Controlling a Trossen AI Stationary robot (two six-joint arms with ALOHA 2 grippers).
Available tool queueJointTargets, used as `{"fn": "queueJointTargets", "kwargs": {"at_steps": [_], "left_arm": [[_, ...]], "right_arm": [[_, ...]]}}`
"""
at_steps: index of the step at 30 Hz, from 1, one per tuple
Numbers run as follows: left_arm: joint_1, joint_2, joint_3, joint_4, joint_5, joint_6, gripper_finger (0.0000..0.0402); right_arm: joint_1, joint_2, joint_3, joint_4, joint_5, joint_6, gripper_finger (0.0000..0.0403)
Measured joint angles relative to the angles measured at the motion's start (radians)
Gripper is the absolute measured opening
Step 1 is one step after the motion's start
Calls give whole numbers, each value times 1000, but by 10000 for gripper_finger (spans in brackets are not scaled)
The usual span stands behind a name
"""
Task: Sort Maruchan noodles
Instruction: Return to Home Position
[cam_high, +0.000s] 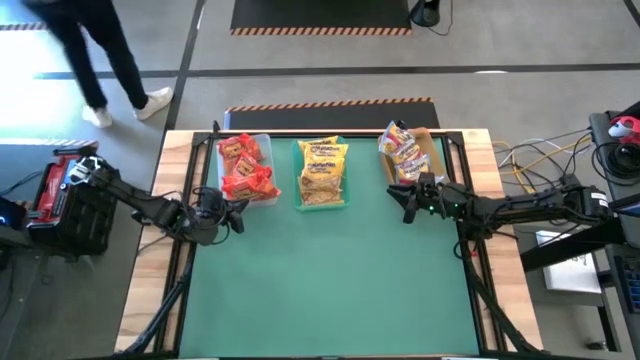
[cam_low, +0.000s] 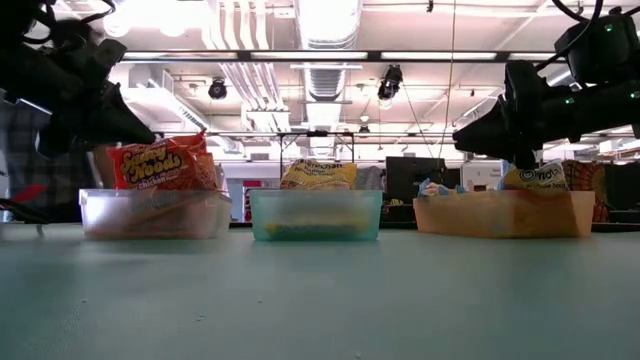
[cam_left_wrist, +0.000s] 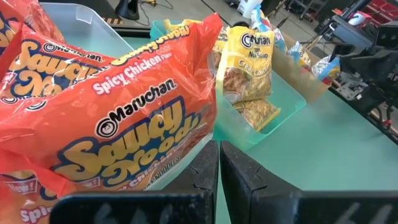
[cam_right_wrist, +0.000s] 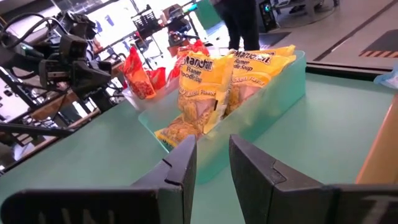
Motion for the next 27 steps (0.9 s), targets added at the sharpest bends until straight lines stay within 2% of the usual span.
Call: {"fn": "queueJointTargets", "kwargs": {"at_steps": [12, 22, 27], "left_arm": [[0, 0, 0, -30, 1, 2, 0], [0, 0, 0, -30, 1, 2, 0], [0, 0, 0, -39, 2, 2, 0]], "right_arm": [[0, -17, 0, -14, 0, -3, 84], [0, -308, -1, -186, 0, -4, 84], [0, -457, -1, -212, 1, -4, 84]]}}
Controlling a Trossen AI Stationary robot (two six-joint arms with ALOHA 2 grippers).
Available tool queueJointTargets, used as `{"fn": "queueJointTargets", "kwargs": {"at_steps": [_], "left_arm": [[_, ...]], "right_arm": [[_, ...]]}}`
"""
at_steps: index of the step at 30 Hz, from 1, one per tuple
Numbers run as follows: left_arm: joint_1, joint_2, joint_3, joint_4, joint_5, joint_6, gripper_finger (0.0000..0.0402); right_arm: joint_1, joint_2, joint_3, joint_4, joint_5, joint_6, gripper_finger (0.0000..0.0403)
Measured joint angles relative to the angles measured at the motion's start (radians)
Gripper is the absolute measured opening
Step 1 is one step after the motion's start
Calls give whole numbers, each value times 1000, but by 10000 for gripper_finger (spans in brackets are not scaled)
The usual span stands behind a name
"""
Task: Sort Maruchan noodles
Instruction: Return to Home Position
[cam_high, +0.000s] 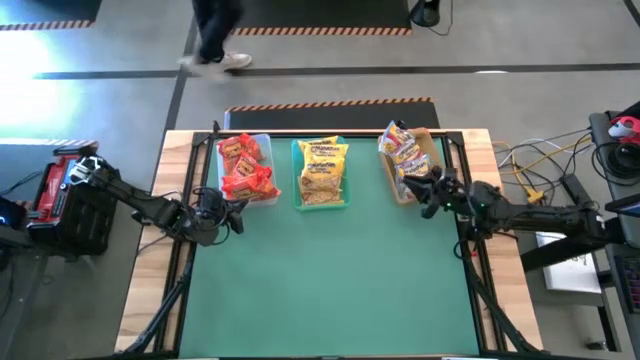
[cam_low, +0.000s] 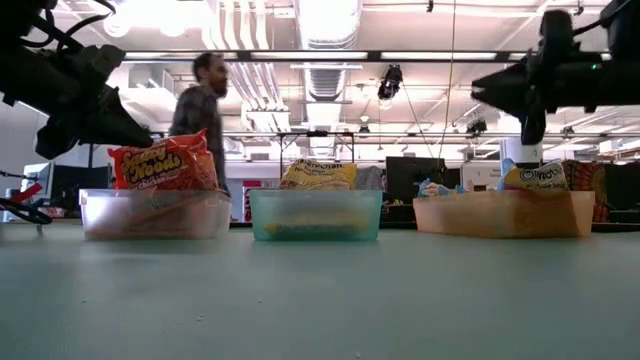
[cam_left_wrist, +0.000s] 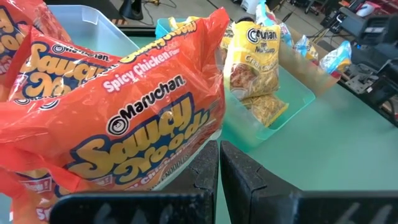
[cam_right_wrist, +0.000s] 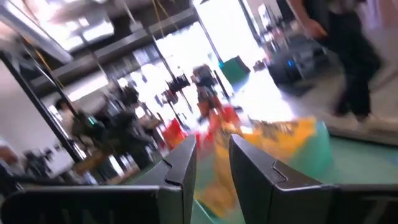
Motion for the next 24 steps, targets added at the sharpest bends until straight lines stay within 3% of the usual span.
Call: {"fn": "queueJointTargets", "kwargs": {"at_steps": [5, 13, 24], "left_arm": [[0, 0, 0, -8, 0, 0, 0], [0, 0, 0, -10, 0, 0, 0], [0, -1, 0, -13, 0, 0, 0]], "right_arm": [[0, -153, 0, -6, 0, 0, 84], [0, -296, -1, -9, 3, 0, 84], [0, -282, 0, -4, 7, 0, 84]]}}
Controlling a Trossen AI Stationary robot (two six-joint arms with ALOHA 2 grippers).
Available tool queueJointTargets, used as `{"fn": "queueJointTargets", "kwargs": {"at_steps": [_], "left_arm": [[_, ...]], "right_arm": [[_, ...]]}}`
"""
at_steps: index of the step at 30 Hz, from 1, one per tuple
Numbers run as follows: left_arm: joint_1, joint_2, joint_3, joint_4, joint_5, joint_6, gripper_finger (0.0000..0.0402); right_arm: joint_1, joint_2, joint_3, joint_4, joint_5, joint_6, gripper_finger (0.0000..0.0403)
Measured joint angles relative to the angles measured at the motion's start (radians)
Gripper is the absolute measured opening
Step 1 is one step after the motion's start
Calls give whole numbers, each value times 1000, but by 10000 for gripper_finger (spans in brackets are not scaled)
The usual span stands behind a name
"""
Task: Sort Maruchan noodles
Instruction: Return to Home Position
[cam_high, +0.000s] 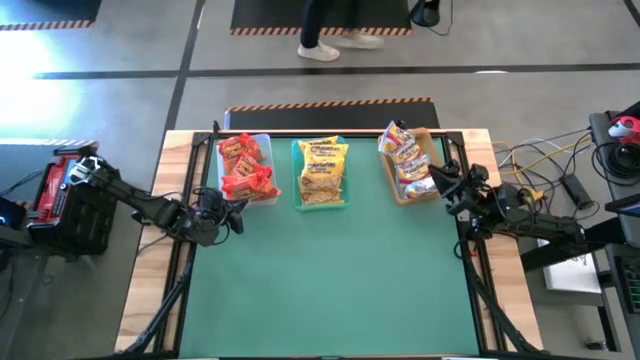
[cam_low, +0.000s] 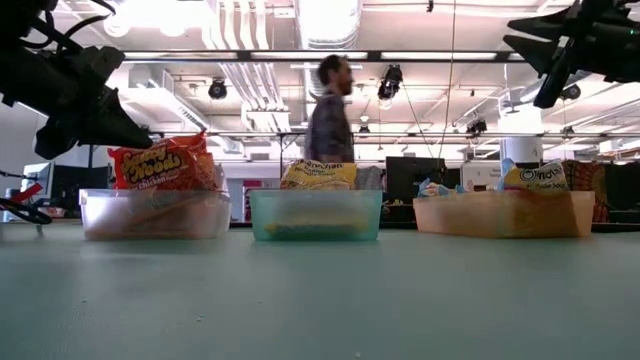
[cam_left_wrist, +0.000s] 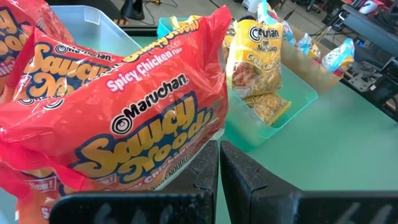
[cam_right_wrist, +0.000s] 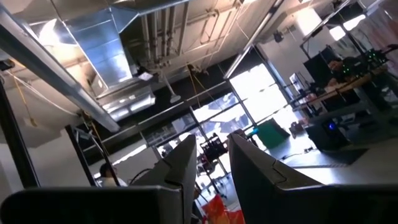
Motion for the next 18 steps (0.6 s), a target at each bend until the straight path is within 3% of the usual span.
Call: {"fn": "queueJointTargets", "kwargs": {"at_steps": [6, 14, 18], "left_arm": [[0, 0, 0, 35, 13, 56, 0], [0, -1, 0, 302, 345, 533, 0], [0, -3, 0, 315, 371, 682, 0]], "right_arm": [[0, 33, 0, -8, 0, 0, 84], [0, 63, 0, -9, 0, 0, 84], [0, 70, 0, -9, 0, 0, 84]]}}
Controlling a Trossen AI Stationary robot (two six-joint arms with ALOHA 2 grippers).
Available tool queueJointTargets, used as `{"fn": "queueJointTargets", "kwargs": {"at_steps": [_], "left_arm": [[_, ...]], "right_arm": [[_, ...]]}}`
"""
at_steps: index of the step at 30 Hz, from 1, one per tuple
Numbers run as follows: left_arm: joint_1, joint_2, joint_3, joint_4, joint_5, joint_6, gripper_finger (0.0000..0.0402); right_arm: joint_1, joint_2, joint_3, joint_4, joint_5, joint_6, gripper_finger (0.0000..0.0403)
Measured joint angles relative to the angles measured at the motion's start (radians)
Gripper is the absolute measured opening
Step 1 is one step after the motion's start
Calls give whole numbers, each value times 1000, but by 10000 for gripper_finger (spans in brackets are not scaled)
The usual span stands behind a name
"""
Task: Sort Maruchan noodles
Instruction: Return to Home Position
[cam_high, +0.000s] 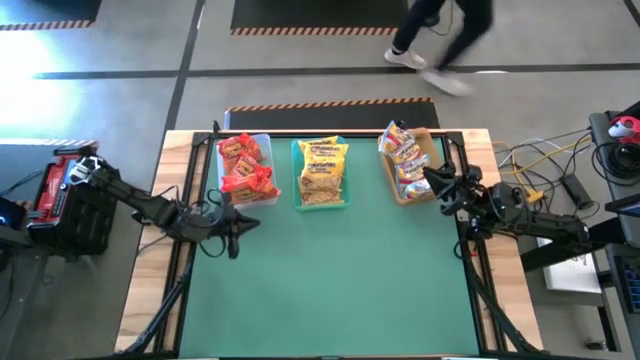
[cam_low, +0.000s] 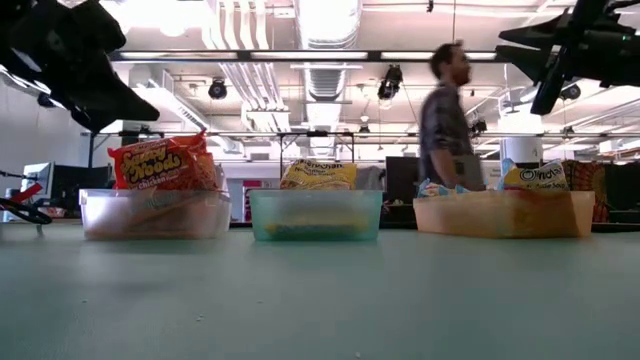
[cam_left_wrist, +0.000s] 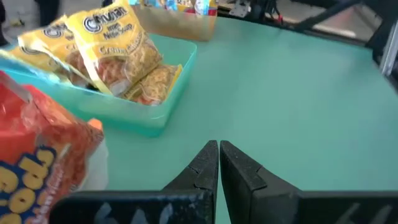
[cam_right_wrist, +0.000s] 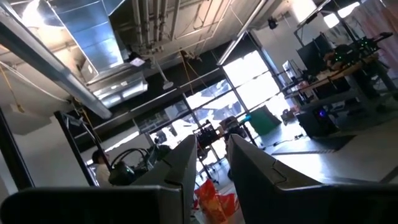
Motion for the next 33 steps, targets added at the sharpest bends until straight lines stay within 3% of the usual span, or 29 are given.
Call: {"fn": "queueJointTargets", "kwargs": {"at_steps": [10, 20, 28, 33], "left_arm": [[0, -20, -79, -2, -1, 59, 0], [2, -349, -210, 5, 3, 103, 0], [27, -465, -217, 24, -4, 256, 0], [70, -533, -217, 24, -16, 271, 0]], "right_arm": [[0, 2, 0, -6, 0, 0, 84], [0, 2, 0, -6, 0, 0, 84], [0, 3, 0, -7, 0, 0, 84], [0, 2, 0, -7, 0, 0, 84]]}}
